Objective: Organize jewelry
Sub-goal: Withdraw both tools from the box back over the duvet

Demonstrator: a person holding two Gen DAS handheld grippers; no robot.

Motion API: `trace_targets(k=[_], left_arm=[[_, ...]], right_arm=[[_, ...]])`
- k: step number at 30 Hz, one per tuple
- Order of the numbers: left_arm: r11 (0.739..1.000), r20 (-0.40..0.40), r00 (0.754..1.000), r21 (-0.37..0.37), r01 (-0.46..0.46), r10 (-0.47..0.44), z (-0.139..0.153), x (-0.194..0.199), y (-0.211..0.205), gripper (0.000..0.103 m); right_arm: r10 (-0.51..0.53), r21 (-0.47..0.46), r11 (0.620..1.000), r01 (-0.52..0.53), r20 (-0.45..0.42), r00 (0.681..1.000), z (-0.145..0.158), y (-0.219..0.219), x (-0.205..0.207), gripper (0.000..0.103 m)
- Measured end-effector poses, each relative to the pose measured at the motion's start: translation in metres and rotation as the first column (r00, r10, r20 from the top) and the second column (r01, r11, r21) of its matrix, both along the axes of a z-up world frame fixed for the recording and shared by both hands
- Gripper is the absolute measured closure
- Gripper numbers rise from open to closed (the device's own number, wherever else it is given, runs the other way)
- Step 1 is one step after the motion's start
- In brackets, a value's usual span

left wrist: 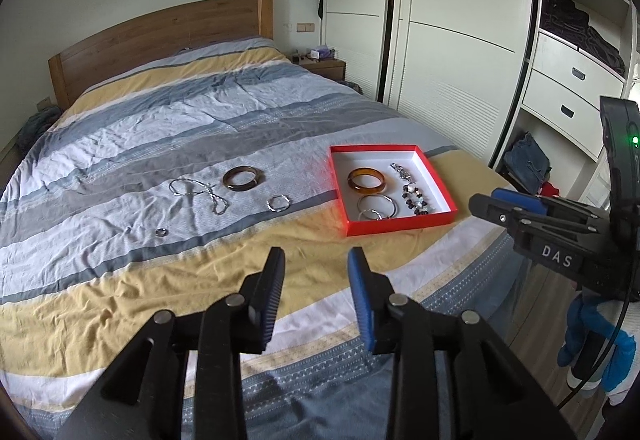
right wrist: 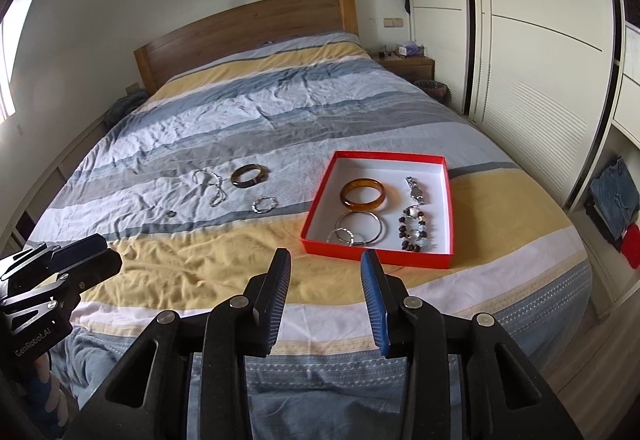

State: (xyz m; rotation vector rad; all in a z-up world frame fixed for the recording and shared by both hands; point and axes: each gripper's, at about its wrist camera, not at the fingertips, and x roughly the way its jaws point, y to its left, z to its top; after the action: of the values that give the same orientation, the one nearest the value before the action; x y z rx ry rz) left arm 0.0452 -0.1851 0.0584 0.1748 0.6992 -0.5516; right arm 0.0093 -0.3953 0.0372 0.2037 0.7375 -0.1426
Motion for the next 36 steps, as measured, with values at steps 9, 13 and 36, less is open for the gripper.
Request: trace_targets(k=[9, 13, 36], left_arm=[[0.999, 0.042, 0.999, -0.023, -0.031, 0.032, 0.011, -0.027, 0.034, 0.071], [0.997, 0.051, 0.997, -0.036, -0.064, 0.065, 0.015, -0.034, 0.053, 0.071], [0.982, -0.030, 0.983, -0.042, -0.182, 0.181, -0.019, 0.006, 0.095, 0.070]], right_arm=[[0.045, -0.030, 0.999, -0.044, 0.031, 0.998, 0.019, 0.039, -0.021, 0.064], [0.071, -0.050, 0.996, -0.069, 0.042, 0.997, 0.028, 0.056, -0.028, 0.063], [0.161, -0.042, 0.986, -0.161, 0.003, 0.987, 0.013, 0.096, 0.000, 0.059]])
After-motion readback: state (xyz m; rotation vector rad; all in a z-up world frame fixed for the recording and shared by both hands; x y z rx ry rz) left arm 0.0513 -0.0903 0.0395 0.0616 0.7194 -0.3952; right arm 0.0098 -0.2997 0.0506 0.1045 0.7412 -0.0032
